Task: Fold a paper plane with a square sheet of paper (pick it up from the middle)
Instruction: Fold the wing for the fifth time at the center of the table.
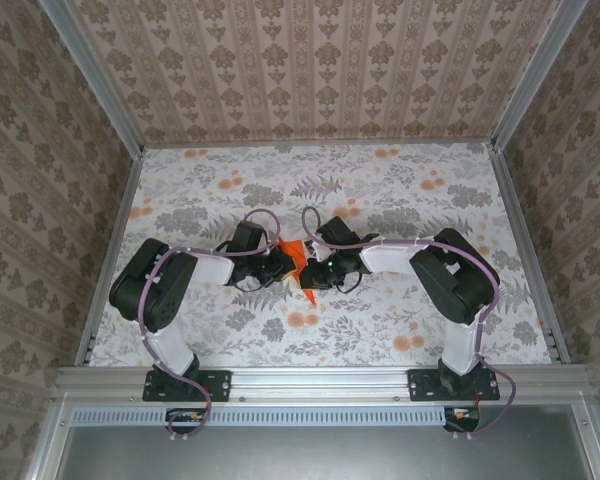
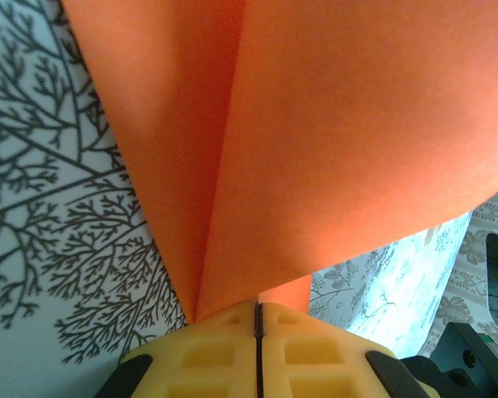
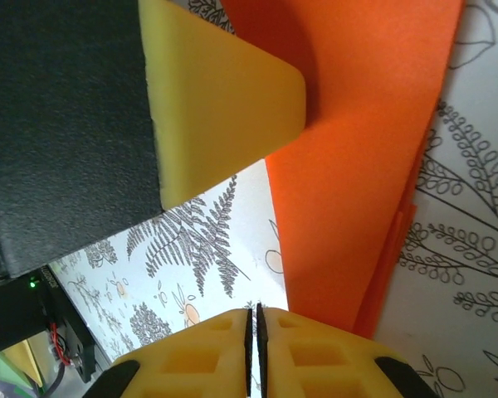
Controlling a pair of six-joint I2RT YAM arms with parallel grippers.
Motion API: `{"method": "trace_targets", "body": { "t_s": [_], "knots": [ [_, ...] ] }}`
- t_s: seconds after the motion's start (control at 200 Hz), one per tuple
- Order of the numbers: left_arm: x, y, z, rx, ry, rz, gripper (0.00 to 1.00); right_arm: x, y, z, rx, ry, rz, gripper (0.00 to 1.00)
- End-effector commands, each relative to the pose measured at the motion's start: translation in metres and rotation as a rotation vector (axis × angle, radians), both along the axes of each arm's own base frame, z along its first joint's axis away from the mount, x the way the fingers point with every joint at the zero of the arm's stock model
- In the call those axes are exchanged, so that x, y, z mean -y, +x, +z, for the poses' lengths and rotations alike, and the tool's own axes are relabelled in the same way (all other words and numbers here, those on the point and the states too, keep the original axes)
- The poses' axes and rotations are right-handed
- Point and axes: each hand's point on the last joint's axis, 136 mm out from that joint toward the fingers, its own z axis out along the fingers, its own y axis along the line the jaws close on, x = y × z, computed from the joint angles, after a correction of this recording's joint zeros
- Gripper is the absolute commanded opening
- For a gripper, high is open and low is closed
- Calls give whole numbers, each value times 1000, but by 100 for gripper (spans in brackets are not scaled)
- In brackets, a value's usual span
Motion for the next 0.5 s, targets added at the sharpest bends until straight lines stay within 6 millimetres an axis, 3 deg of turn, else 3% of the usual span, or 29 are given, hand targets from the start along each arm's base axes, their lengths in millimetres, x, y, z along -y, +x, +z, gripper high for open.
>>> {"method": "trace_targets", "body": {
  "t_s": [0.0,0.495],
  "knots": [
    [-6,-6,-17,-38,57,1,9,-5,-8,-9,-43,18,17,14],
    [-15,-12,-30,-87,112,14,6,9,-21,-34,-93,-69,25,14]
  ]
}}
